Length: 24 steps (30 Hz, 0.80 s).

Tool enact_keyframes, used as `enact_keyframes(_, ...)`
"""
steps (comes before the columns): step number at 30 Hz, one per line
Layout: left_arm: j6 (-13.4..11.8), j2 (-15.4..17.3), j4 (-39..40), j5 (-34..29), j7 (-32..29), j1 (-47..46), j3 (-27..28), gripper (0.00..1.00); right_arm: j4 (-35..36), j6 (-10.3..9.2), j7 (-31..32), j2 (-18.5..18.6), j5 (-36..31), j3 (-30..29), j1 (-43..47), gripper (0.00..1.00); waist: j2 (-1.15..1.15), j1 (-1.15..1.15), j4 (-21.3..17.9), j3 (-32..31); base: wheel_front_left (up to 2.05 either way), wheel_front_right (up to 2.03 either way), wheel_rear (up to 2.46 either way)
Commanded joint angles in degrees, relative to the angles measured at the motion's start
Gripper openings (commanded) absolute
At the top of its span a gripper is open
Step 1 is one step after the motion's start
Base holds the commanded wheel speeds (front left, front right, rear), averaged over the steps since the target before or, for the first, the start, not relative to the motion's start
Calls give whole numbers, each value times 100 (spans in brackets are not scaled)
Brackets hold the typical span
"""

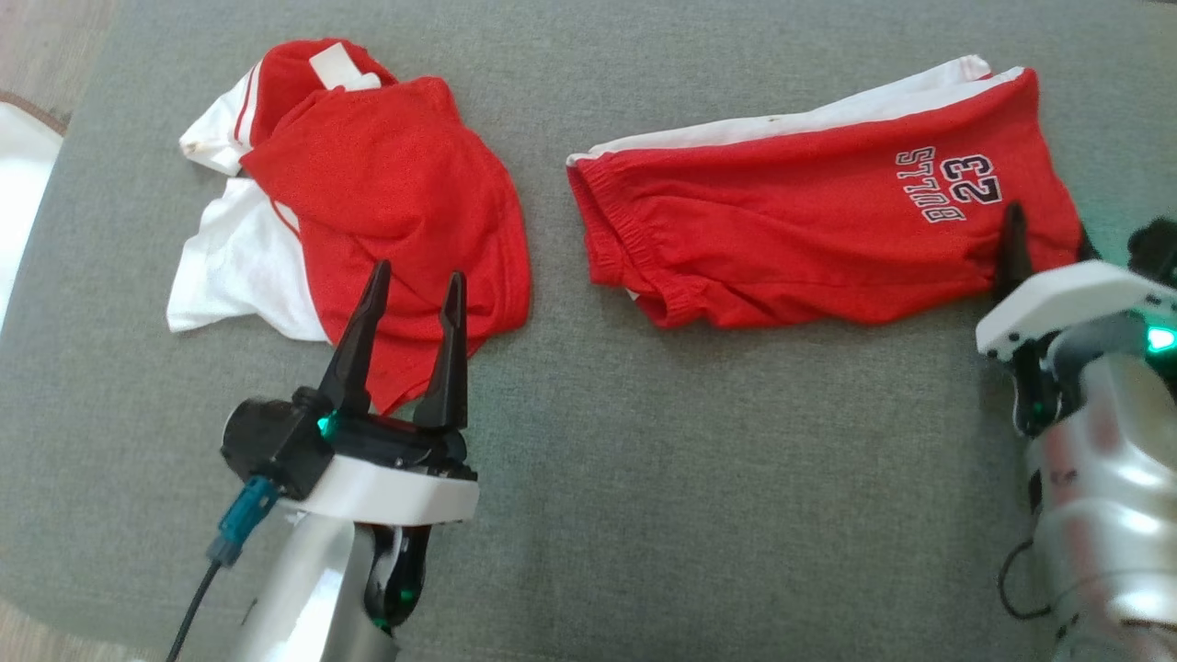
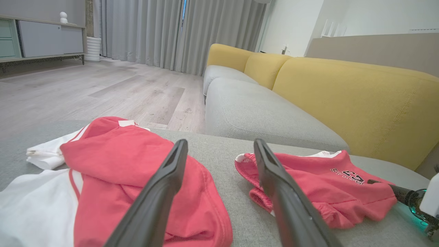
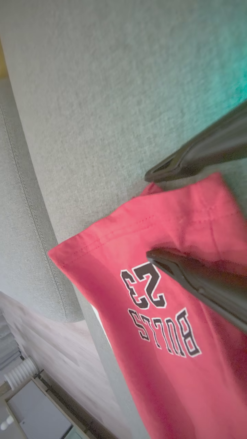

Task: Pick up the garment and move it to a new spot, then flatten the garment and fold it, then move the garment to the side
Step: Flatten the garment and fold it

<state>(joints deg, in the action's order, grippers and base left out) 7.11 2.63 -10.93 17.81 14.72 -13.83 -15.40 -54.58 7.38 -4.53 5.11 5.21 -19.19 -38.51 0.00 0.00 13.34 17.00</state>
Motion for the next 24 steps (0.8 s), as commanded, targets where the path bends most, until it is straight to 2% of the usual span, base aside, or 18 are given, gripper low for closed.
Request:
enact_keyframes(1,9,25,180,60,28,-189,115,100,-21,11,1,-9,-104,106,-177,100,0,0,29,31,0,0,0)
enact_keyframes(6,-22,25,187,93,28,-232,85,100,-462,11,-57,-45,-316,130,-408,100,0,0,40,84,0,0,0)
enact_keyframes(8,-34,25,184,104,28,-254,68,100,-569,11,-153,-55,-352,178,-485,0,0,0,26,95,0,0,0)
enact_keyframes(16,-52,25,138,93,28,-233,122,100,-707,11,-792,25,-204,167,-570,0,0,0,-199,-90,0,0,0)
enact_keyframes(24,-47,25,233,68,28,-98,220,100,-475,11,-1004,241,36,-200,-97,0,0,0,-619,-432,0,0,0)
